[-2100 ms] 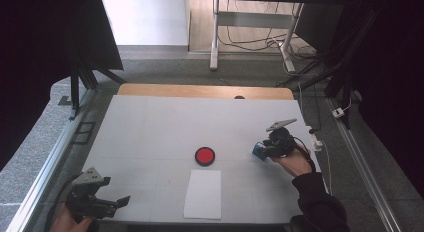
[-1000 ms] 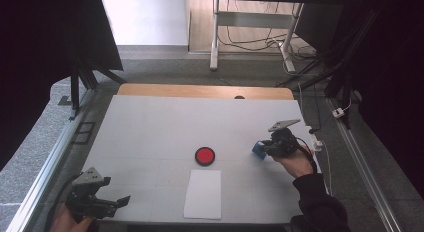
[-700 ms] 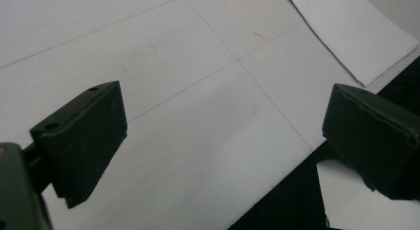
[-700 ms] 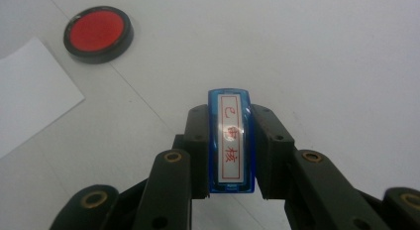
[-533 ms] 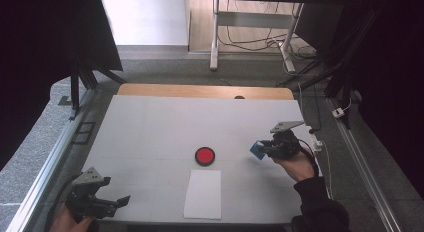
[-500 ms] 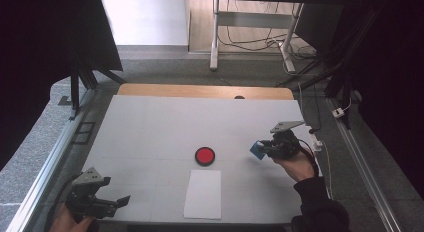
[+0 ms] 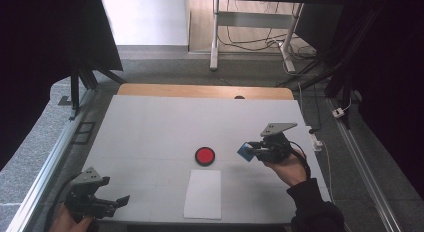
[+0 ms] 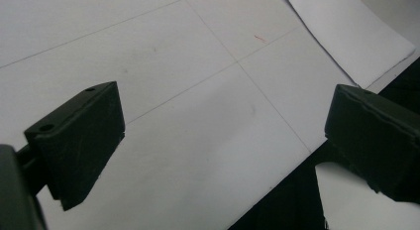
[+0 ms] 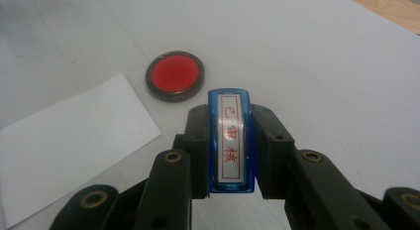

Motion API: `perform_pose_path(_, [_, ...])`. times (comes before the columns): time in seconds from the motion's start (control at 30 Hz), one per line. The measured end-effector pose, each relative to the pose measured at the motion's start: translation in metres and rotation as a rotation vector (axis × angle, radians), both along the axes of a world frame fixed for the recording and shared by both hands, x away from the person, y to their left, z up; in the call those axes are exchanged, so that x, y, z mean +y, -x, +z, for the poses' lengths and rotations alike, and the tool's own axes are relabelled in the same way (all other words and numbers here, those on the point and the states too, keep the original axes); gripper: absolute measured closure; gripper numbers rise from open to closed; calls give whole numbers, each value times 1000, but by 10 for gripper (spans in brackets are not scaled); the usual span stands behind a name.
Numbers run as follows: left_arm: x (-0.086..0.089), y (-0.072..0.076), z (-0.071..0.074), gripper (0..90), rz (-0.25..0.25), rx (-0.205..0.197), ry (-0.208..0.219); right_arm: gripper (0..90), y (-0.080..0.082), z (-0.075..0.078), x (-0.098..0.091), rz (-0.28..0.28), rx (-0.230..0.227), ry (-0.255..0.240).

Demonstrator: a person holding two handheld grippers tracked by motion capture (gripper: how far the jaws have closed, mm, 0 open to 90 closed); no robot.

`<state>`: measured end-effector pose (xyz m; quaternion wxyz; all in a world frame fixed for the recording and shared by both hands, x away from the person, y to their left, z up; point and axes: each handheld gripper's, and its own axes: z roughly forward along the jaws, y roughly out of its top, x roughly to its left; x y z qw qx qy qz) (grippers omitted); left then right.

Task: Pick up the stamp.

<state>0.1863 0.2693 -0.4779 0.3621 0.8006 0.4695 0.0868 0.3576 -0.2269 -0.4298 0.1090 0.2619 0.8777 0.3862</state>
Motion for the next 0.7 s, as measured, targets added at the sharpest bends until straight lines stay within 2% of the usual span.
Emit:
perform_pose_path(0.03, [0,0,0,20,0,0,0,711,3,1,5,21,-1,-11])
perform_pose_path(0.13, [0,0,0,20,0,0,0,711,5,2,10,33,0,-20])
perform_pose_path(0.2, [0,0,0,19,1,-1,1,711,11,5,19,69,5,-49])
perform_pose_path(0.43, [0,0,0,17,1,-1,1,711,22,9,38,126,-7,-62])
perform_pose_path(0.7, [0,0,0,17,1,0,2,711,32,11,54,171,5,-81])
